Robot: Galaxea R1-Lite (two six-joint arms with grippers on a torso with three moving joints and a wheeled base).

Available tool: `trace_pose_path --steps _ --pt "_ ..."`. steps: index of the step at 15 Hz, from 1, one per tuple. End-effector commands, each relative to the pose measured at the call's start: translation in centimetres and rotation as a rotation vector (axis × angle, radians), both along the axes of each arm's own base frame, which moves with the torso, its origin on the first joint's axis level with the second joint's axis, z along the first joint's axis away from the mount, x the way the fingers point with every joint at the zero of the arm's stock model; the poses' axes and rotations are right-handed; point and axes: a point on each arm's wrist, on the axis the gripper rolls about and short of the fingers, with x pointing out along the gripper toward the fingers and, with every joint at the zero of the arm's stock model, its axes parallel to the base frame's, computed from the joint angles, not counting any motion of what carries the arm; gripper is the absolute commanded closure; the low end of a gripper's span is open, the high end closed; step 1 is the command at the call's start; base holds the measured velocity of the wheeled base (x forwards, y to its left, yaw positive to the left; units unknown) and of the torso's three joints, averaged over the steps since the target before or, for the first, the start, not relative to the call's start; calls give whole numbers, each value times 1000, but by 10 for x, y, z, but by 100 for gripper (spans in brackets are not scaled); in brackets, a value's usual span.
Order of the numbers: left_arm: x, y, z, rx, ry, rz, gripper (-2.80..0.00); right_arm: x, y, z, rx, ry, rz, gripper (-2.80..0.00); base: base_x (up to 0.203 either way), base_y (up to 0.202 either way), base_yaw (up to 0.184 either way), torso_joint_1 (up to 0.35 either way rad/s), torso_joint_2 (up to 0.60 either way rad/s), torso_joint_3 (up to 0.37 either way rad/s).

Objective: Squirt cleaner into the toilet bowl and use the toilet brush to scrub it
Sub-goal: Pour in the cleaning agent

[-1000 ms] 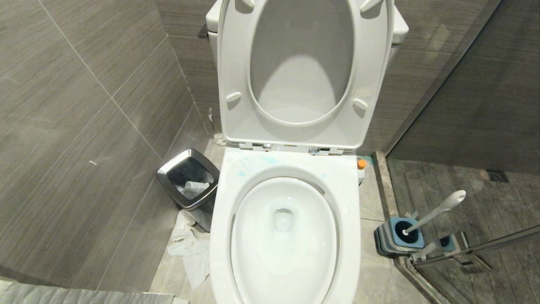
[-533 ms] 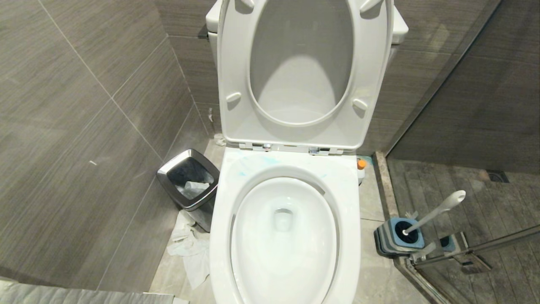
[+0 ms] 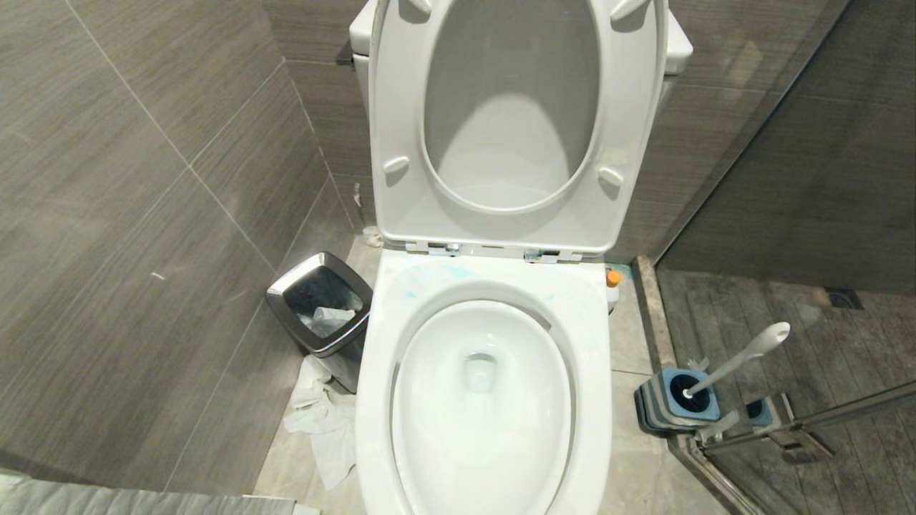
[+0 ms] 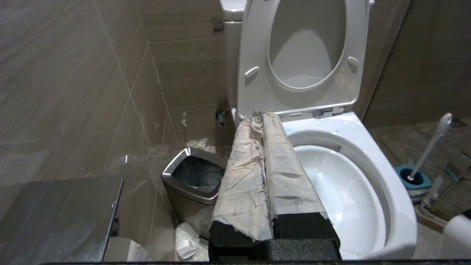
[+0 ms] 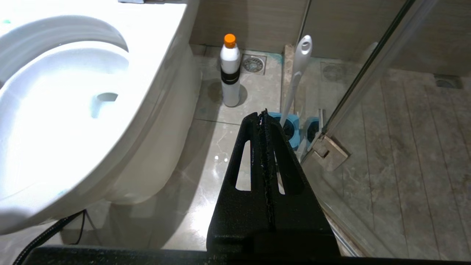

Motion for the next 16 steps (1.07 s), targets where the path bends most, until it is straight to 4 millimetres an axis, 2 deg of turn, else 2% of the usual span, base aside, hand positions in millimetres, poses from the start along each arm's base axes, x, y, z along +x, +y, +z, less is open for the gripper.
trace_pose_path --steps 1,3,6,9,10,16 --pt "12 0 -8 16 -8 6 0 2 0 -7 0 24 0 0 0 0 0 0 0 0" --pt "32 0 -22 48 -18 20 0 2 0 -7 0 25 0 0 0 0 0 0 0 0" --pt "63 0 -54 67 -36 42 0 2 0 -7 0 24 0 0 0 0 0 0 0 0" --pt "83 1 -86 63 -16 95 0 2 0 -7 0 24 0 0 0 0 0 0 0 0" --pt "88 2 -95 67 1 110 0 2 0 -7 0 25 0 0 0 0 0 0 0 0" --pt "95 4 -120 86 238 208 0 2 0 -7 0 25 0 0 0 0 0 0 0 0"
